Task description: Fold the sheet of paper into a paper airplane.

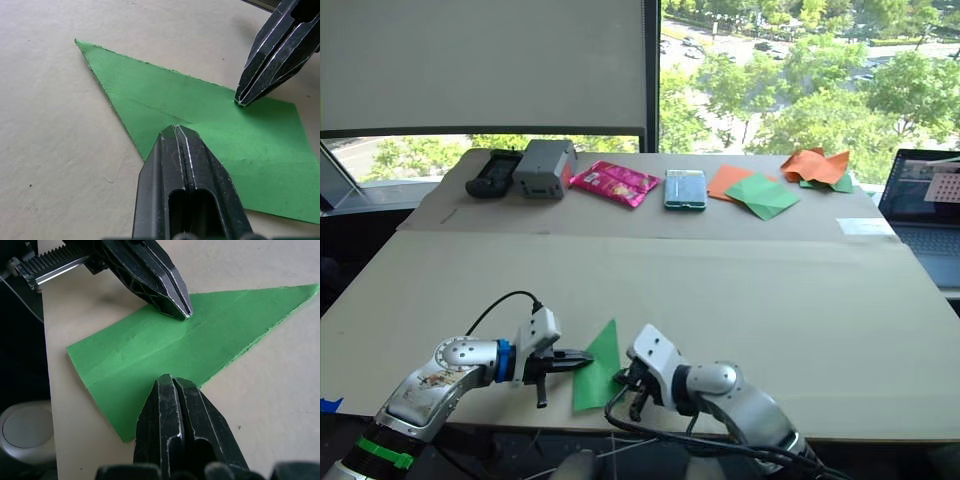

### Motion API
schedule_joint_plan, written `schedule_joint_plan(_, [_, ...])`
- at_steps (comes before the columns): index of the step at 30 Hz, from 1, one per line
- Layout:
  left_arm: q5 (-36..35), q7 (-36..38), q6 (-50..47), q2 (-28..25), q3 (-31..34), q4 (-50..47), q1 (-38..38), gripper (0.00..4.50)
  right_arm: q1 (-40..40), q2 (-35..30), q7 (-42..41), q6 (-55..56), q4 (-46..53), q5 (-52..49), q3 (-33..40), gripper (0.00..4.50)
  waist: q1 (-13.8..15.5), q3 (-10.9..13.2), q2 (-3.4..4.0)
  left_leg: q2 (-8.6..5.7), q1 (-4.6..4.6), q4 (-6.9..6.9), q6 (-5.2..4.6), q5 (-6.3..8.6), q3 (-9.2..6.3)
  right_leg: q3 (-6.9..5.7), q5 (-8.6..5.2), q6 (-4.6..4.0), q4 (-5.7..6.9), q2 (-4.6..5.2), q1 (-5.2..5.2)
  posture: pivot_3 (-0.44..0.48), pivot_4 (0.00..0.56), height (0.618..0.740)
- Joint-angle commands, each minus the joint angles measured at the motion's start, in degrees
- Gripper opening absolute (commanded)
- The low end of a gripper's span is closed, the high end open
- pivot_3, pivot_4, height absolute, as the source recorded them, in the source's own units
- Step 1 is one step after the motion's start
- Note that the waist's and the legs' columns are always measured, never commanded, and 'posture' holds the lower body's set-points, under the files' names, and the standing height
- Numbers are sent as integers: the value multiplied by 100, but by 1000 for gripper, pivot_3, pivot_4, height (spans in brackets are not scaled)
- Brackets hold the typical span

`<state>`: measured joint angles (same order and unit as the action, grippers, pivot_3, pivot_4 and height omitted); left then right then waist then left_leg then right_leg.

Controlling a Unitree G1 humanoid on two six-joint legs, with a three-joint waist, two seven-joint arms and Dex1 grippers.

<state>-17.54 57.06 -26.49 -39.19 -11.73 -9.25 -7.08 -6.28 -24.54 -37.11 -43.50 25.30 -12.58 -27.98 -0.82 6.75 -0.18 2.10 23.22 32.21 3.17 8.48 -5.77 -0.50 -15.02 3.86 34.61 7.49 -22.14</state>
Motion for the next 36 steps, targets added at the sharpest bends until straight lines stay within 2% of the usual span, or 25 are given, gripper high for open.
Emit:
schedule_joint_plan(1, [257,-44,-126,-127,-130,195,98,41,364,-345,-164,-605,-283,-29,-367,0,0,0,0,0,1,0,0,0,0,0,0,0,-5,0,0,0,150,720])
schedule_joint_plan(20, [269,-26,-116,-140,-137,244,53,41,290,-924,-560,-687,81,-264,-642,0,21,-24,-24,-1,6,-10,1,1,4,-2,0,0,-43,1,9,0,150,720])
schedule_joint_plan(23, [231,-23,-120,-125,-101,220,17,41,202,-880,-487,-376,223,-299,-278,0,20,-23,-28,-1,6,-10,2,1,4,-3,0,0,-43,1,9,0,150,720])
schedule_joint_plan(28, [-30,64,-250,-180,123,-65,-133,41,106,-544,-350,121,846,-845,896,0,15,49,-20,0,12,-10,3,3,3,-4,0,0,-44,1,0,0,150,720])
schedule_joint_plan(33, [-667,420,-584,-470,693,-456,-399,41,151,-532,-110,9,1290,-923,1324,0,0,90,-39,2,27,-8,4,3,2,-8,0,0,-57,1,-16,0,150,720])
schedule_joint_plan(34, [-795,604,-591,-611,825,-501,-466,572,180,-533,-6,31,1370,-866,1361,0,4,105,-45,3,27,-8,4,3,2,-9,0,0,-56,1,-16,0,150,720])
schedule_joint_plan(36, [-894,994,-473,-909,931,-517,-564,1166,225,-565,139,45,1453,-774,1377,0,18,119,-46,7,29,-12,3,3,2,-13,0,0,-56,1,-19,0,150,720])
